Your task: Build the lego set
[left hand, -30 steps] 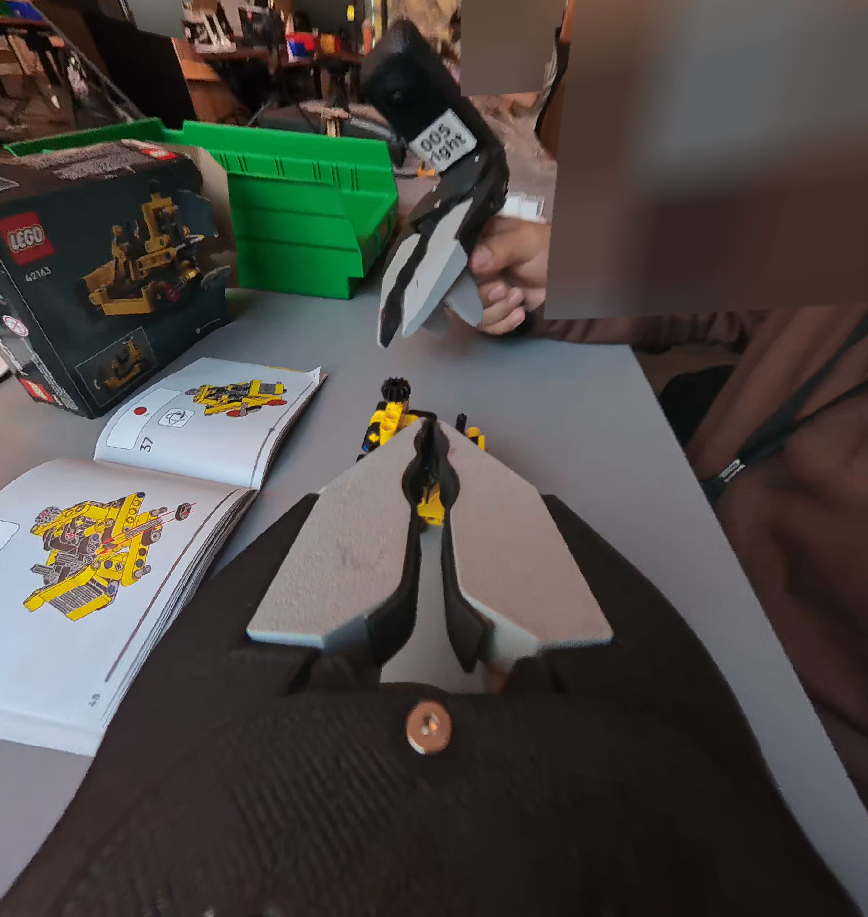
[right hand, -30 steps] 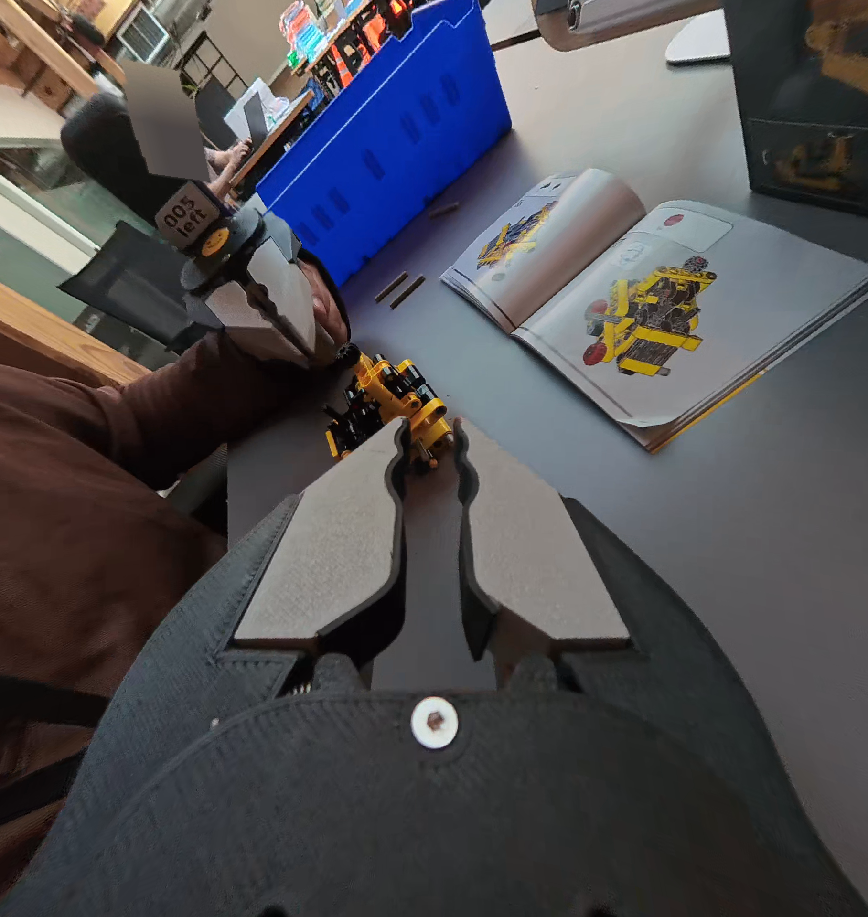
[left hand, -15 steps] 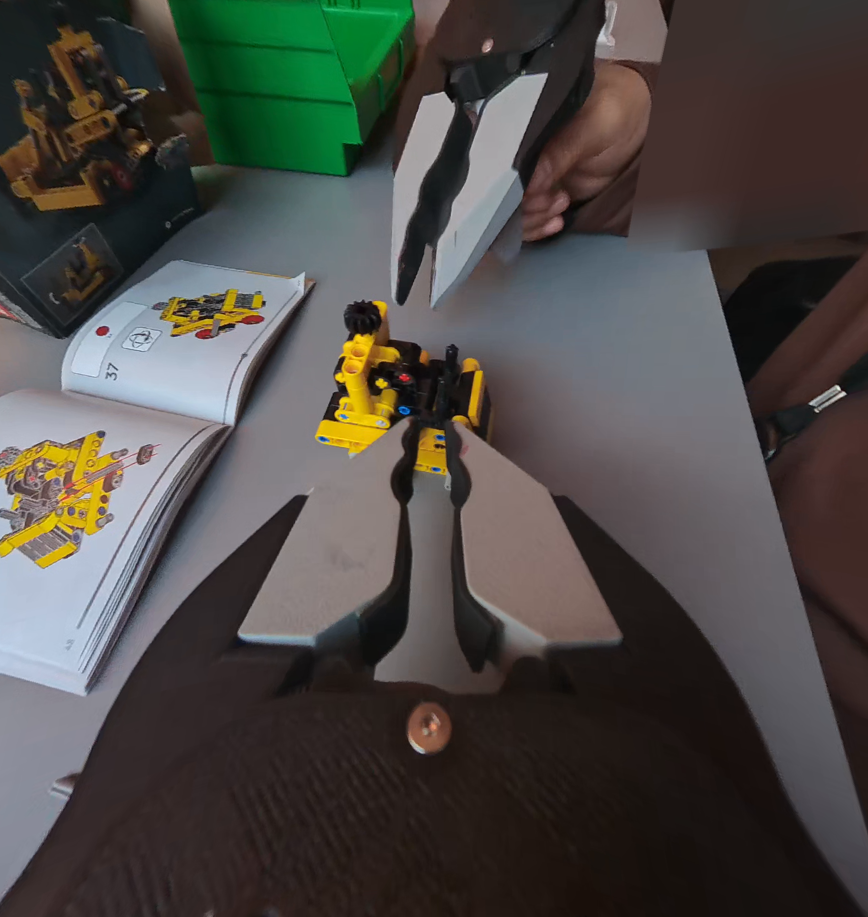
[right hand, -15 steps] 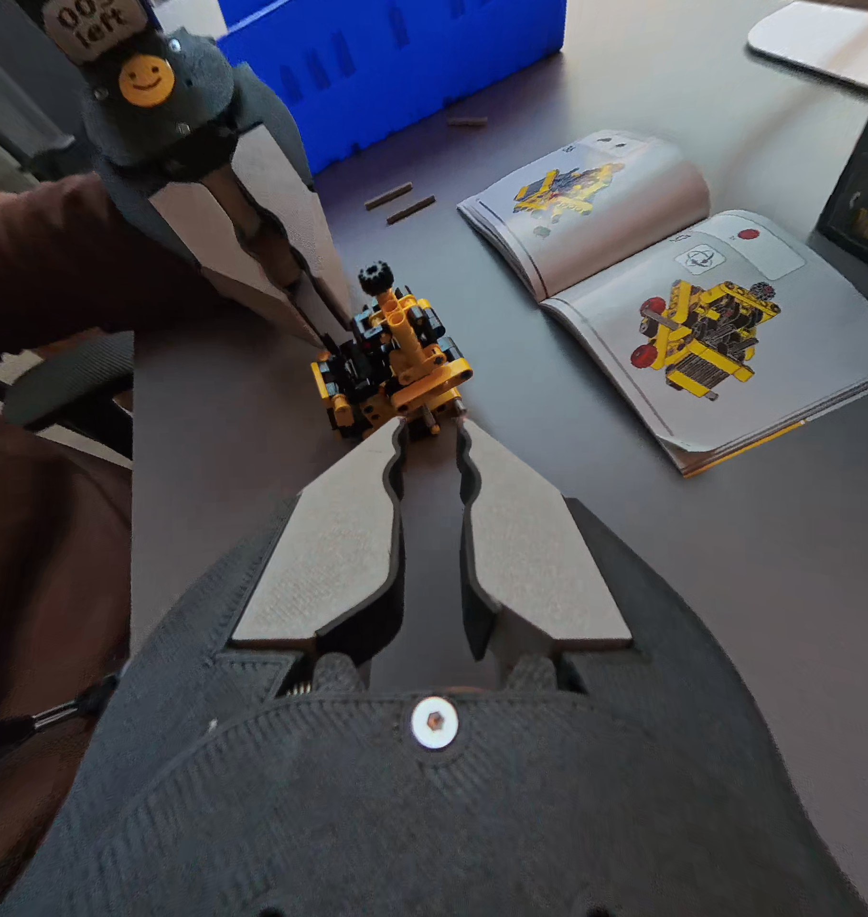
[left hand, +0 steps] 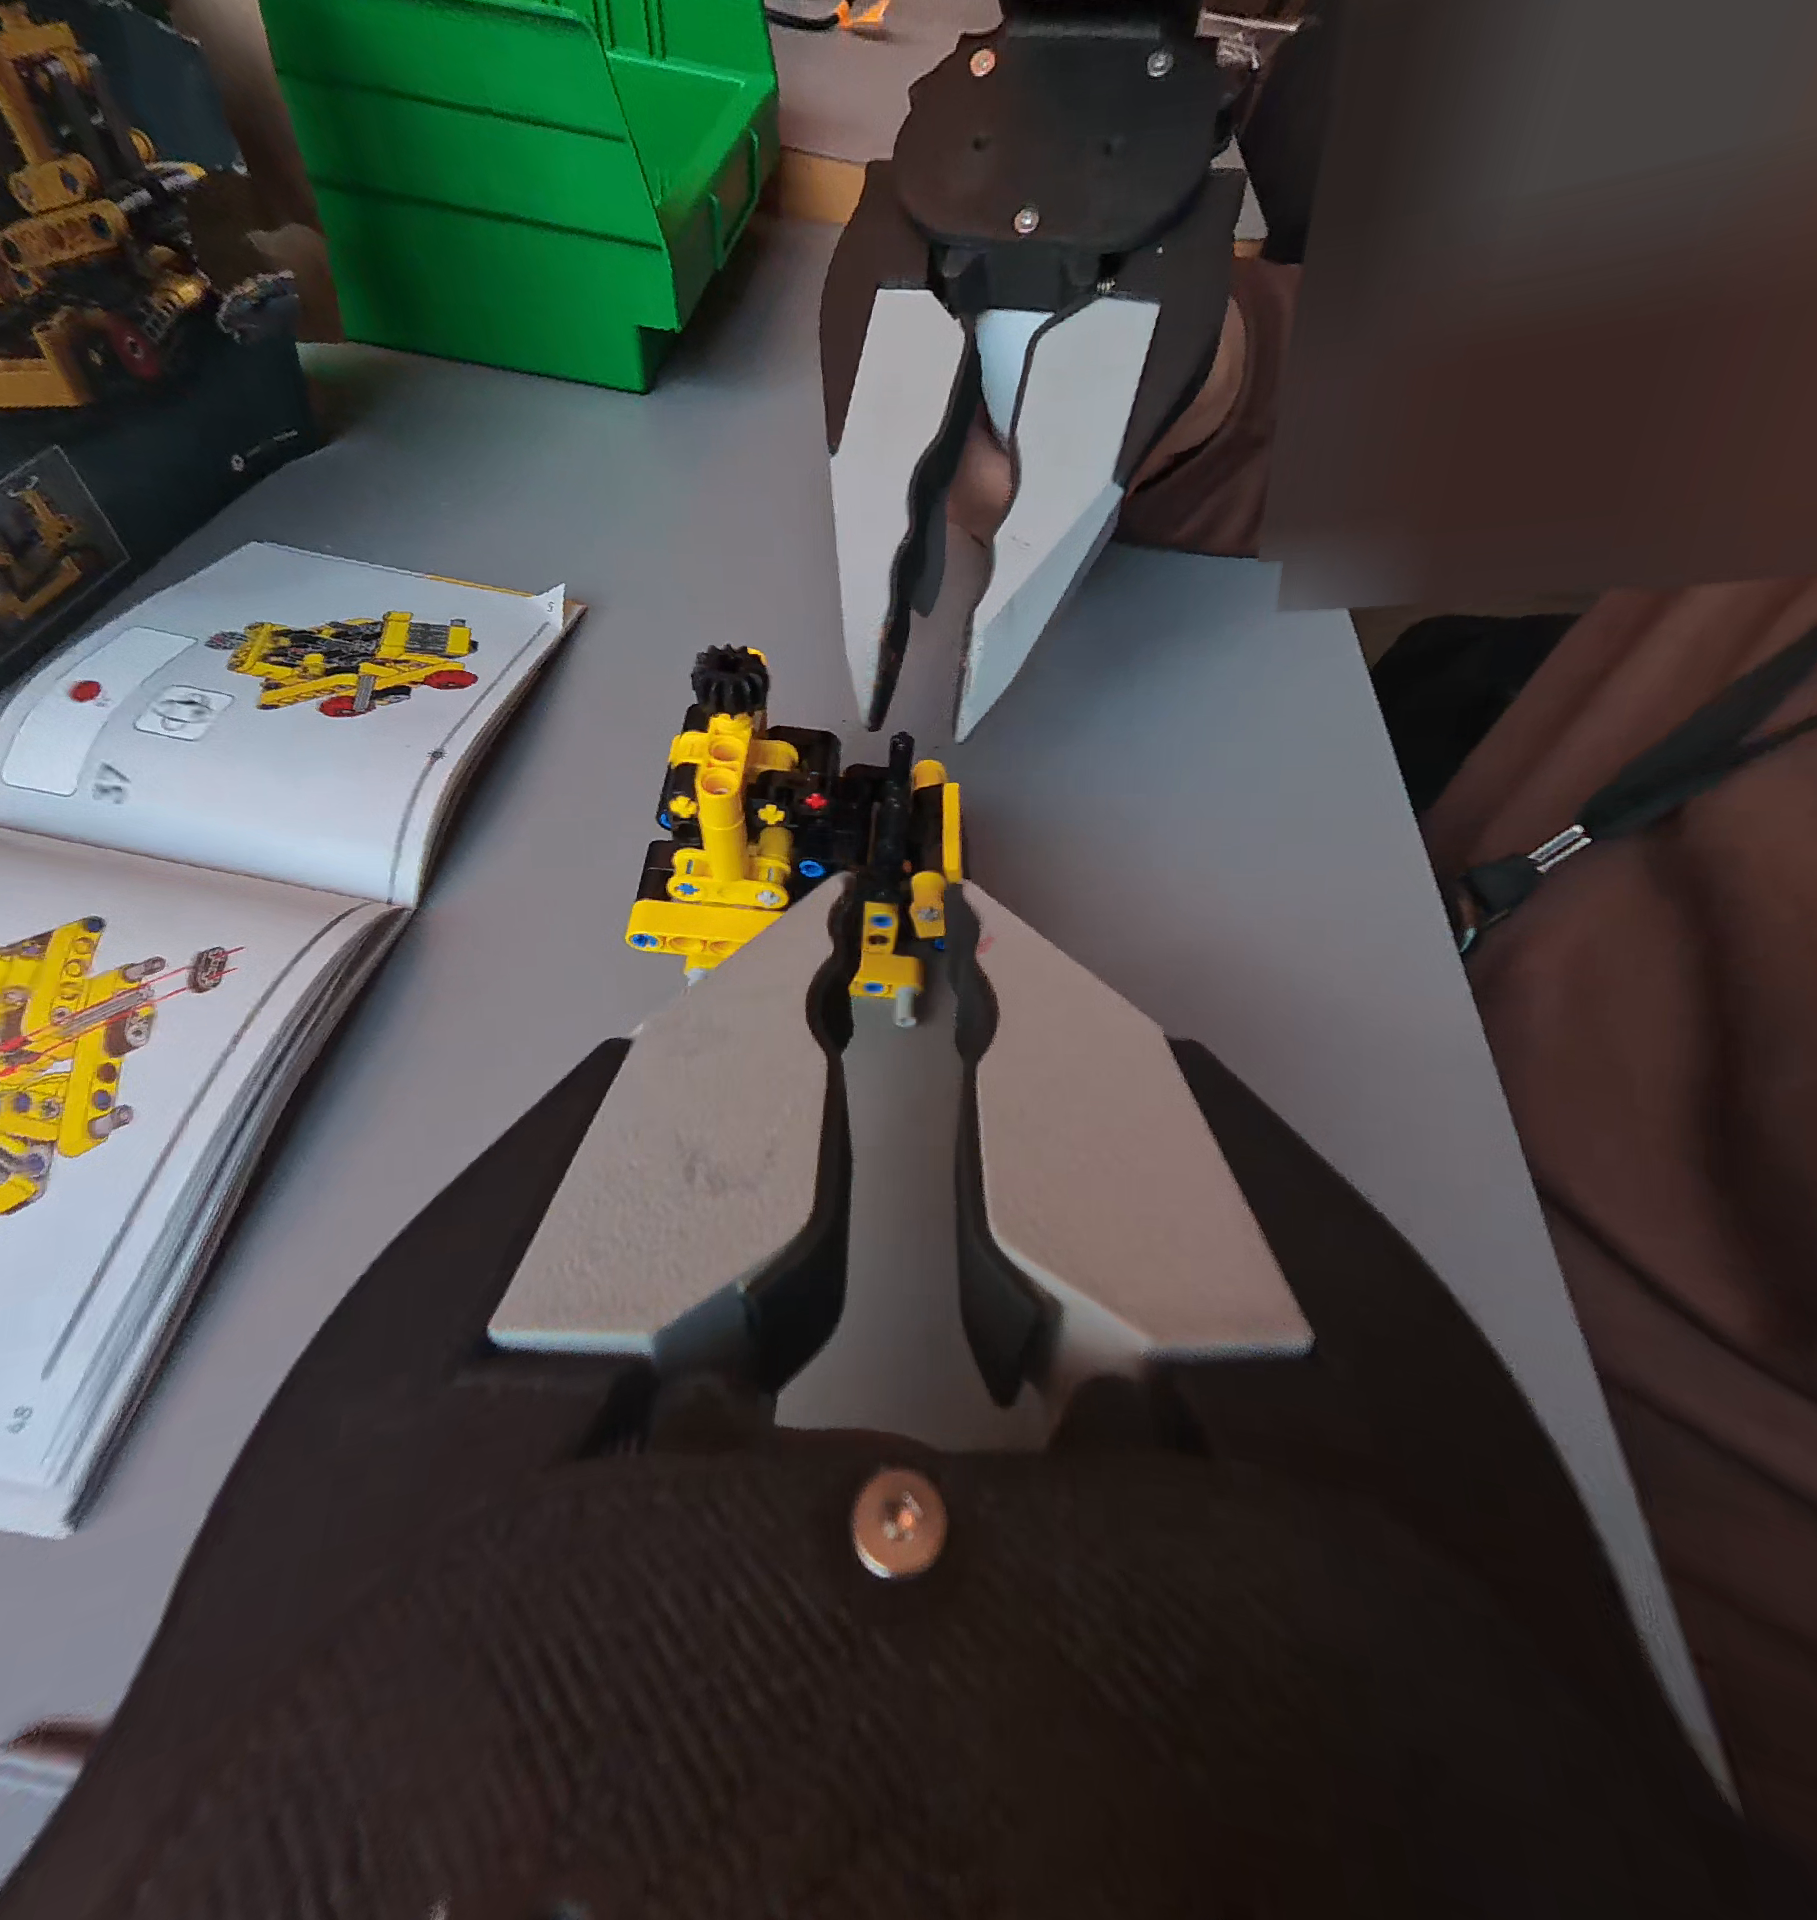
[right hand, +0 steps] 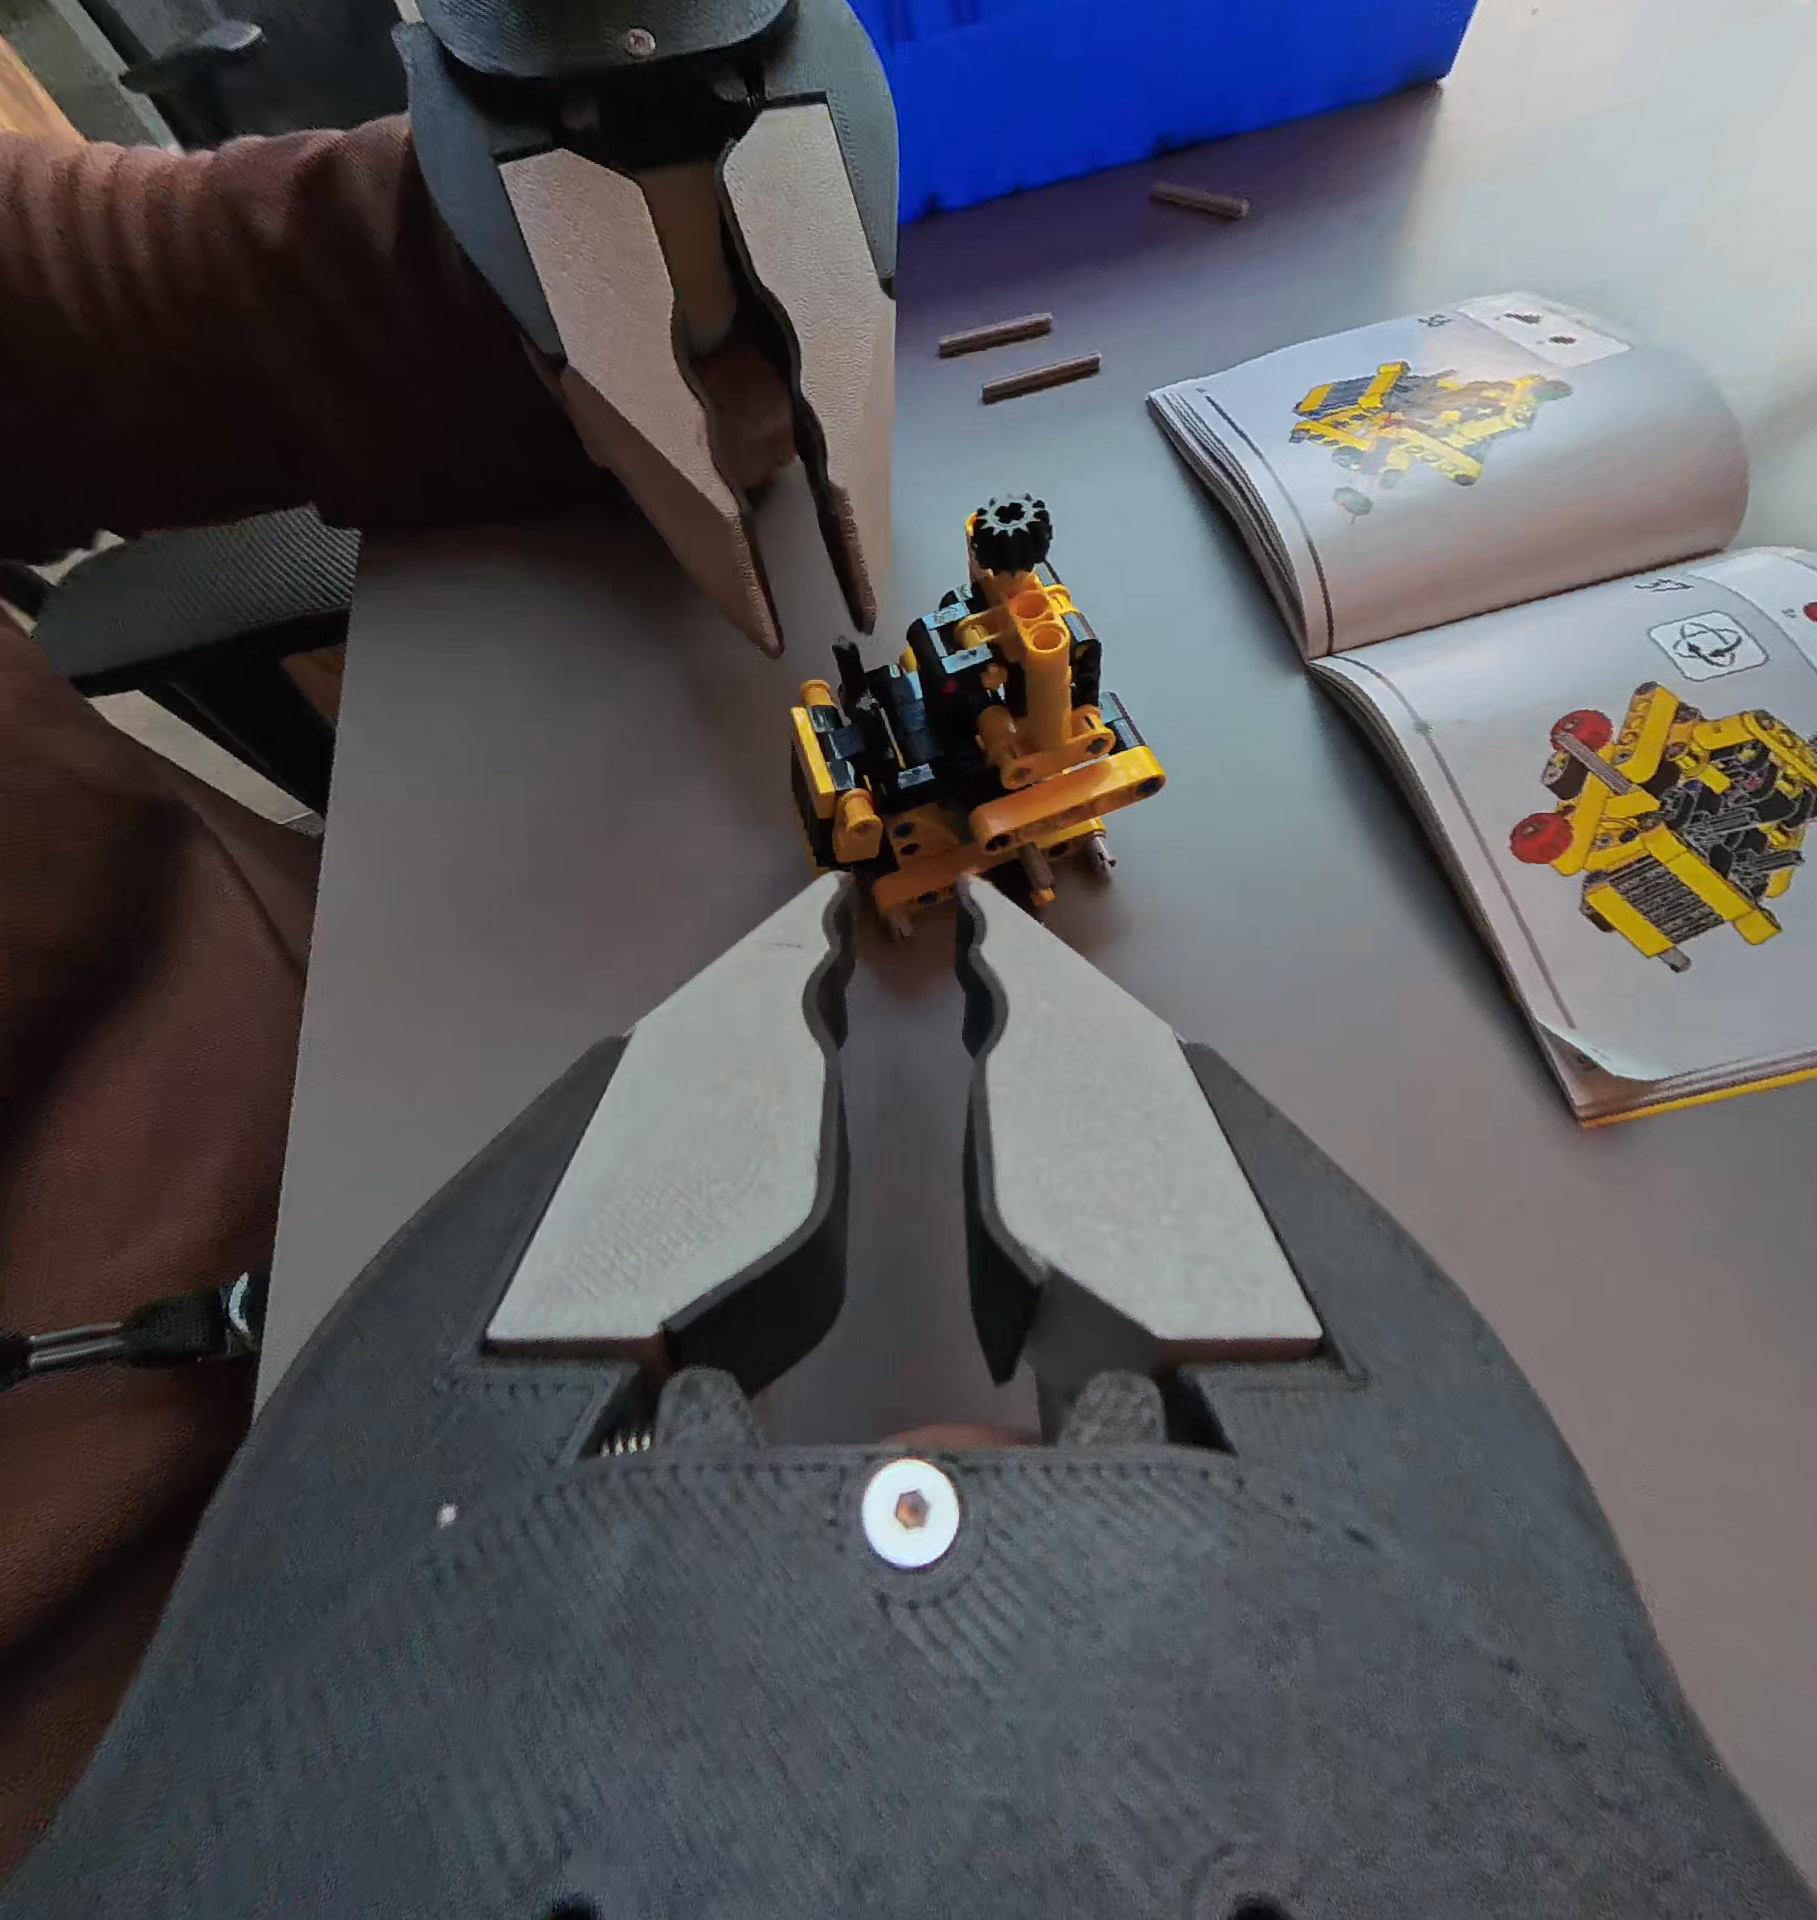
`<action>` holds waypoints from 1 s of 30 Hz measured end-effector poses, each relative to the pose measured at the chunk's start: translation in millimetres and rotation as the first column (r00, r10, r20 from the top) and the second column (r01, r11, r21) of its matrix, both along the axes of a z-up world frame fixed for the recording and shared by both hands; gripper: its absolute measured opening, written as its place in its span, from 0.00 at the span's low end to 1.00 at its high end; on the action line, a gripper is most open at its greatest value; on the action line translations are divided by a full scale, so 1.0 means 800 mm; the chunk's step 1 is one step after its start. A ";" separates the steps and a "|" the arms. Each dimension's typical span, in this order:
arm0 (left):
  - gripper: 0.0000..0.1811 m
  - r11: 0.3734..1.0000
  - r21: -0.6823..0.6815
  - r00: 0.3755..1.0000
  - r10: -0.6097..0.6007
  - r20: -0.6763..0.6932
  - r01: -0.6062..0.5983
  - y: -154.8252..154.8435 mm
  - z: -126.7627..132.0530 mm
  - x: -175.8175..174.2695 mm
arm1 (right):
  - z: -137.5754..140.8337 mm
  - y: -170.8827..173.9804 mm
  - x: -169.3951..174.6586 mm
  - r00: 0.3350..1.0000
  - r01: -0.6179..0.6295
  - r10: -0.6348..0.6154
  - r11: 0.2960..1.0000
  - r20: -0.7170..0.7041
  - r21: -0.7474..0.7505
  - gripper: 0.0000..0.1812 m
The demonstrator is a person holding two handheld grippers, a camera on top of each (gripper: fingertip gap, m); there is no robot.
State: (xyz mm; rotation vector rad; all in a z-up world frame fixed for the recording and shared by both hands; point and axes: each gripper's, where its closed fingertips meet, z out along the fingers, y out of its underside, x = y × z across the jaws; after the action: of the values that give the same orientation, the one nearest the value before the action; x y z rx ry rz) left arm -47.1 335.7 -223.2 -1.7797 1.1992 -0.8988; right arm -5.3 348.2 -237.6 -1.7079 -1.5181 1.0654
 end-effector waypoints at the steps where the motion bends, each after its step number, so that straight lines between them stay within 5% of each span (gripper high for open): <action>1: 0.07 0.999 0.032 1.000 0.012 0.001 -0.012 0.004 0.002 -0.004 | 0.003 0.001 0.000 1.000 -0.003 0.003 1.000 -0.014 0.012 0.08; 7: 0.12 0.998 0.055 0.999 -0.030 0.040 0.027 0.001 0.010 -0.014 | 0.010 0.018 0.002 0.998 0.025 -0.024 1.000 -0.054 0.010 0.14; 12: 0.25 0.989 0.143 0.991 0.041 -0.131 -0.022 0.008 -0.015 -0.009 | 0.019 0.034 0.007 0.993 0.030 -0.037 0.998 -0.109 -0.061 0.22; 20: 0.27 0.981 0.122 0.986 0.156 -0.059 -0.148 0.023 -0.003 -0.014 | 0.032 0.036 0.001 0.980 -0.090 0.075 0.993 -0.182 -0.073 0.28; 30: 0.26 0.985 0.104 0.986 0.144 -0.086 -0.135 0.022 -0.009 -0.012 | 0.046 0.053 0.007 0.965 -0.076 0.072 0.997 -0.253 -0.006 0.29</action>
State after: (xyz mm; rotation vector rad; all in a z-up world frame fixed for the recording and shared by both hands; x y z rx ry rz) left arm -56.3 353.6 -230.7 -1.8179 1.1406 -0.6714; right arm 0.7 390.5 -200.9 -1.4706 -1.4218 1.2834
